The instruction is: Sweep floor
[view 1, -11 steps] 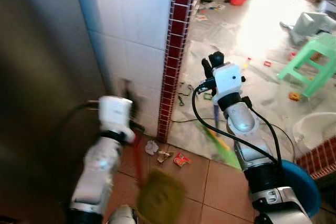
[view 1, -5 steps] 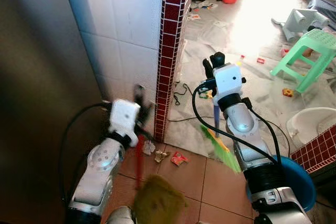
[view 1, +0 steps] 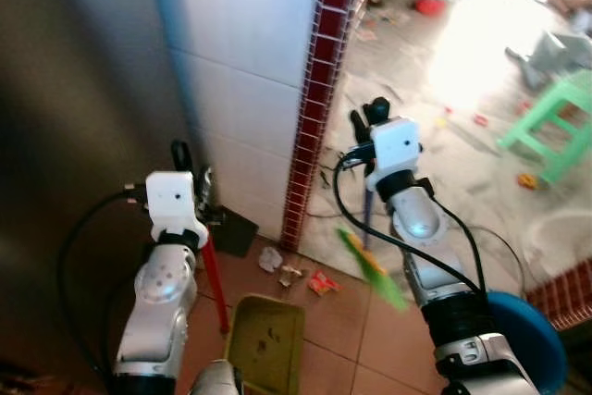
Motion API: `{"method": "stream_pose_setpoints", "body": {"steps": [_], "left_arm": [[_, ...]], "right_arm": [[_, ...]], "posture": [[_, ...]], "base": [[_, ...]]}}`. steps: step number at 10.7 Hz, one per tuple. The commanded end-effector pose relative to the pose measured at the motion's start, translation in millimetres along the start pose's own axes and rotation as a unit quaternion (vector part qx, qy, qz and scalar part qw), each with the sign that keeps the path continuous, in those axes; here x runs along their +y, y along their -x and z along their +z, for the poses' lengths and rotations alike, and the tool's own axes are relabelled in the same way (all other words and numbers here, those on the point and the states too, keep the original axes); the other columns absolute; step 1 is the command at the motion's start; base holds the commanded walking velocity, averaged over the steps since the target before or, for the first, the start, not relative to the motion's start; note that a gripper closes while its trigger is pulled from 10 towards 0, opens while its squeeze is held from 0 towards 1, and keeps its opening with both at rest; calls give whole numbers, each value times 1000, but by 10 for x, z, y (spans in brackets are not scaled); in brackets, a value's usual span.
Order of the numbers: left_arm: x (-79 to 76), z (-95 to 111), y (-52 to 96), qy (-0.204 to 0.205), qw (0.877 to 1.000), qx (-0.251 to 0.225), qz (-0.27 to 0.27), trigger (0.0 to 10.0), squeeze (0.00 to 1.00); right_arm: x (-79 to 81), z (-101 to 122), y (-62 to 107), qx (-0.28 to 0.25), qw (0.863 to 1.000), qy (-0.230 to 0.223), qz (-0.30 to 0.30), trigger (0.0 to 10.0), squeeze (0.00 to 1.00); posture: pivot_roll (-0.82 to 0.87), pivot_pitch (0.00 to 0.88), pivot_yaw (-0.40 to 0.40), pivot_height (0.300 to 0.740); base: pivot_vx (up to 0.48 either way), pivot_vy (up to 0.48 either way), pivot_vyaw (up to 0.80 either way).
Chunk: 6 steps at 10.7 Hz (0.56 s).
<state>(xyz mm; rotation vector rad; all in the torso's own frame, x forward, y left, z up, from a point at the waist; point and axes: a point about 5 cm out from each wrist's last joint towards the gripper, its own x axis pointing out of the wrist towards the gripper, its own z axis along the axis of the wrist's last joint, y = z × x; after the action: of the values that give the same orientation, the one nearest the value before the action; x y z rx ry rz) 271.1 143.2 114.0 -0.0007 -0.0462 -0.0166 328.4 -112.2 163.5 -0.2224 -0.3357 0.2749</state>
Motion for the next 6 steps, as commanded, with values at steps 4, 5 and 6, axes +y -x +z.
{"method": "stream_pose_setpoints", "body": {"steps": [4, 5, 6], "left_arm": [[-38, 120, -29, 4, 1000, -29, 0, 10000, 0], [-46, 118, -30, 4, 1000, -28, -1, 10000, 0], [-49, 119, -29, 4, 1000, -28, -2, 10000, 0]], "right_arm": [[-26, 115, -44, -31, 999, 6, 8, 10000, 0], [-16, 113, -42, -32, 999, 2, 11, 10000, 0], [-8, 112, -40, -32, 999, 1, 12, 10000, 0]], "posture": [[11, 0, -49, 740], [9, 0, -46, 740], [10, 0, -46, 740]], "base": [[337, 0, 0], [360, 0, 0], [360, 0, 0]]}}
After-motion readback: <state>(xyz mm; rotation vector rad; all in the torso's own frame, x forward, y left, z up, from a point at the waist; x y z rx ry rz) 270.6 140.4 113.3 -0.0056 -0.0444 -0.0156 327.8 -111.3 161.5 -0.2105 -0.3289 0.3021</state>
